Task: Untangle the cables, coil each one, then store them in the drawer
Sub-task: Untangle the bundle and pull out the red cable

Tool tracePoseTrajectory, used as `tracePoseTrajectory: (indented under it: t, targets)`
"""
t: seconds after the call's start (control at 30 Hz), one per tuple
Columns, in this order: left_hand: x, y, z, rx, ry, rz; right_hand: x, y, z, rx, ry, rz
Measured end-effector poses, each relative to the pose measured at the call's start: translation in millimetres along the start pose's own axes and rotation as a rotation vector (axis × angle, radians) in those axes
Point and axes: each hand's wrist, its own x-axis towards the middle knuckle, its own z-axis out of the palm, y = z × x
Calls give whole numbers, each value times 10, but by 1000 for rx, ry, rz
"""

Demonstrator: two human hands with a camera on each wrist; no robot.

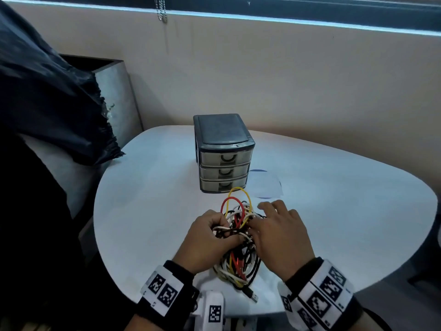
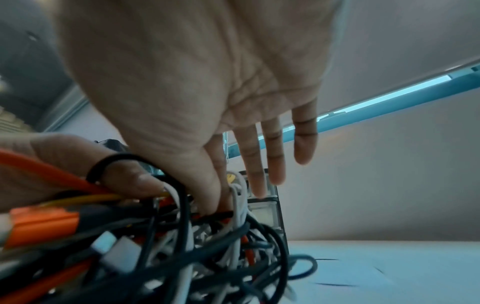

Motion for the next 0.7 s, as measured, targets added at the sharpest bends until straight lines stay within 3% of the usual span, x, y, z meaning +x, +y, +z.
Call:
tracePoseTrajectory:
  t: [0.13,0.3,0.53,0.7]
  targets:
    - [5,49,71,94,1,63,33,87,2,-37,-85,1]
    - [-10,128,80,188,-22,57,8,81,-22,-21,-65,-60]
    - [5,275,85,403,-44,28,-74,83,67,191,-50,-23]
    - [-4,237,42,367,-94,-2,-127,138,30,327,-195,-10]
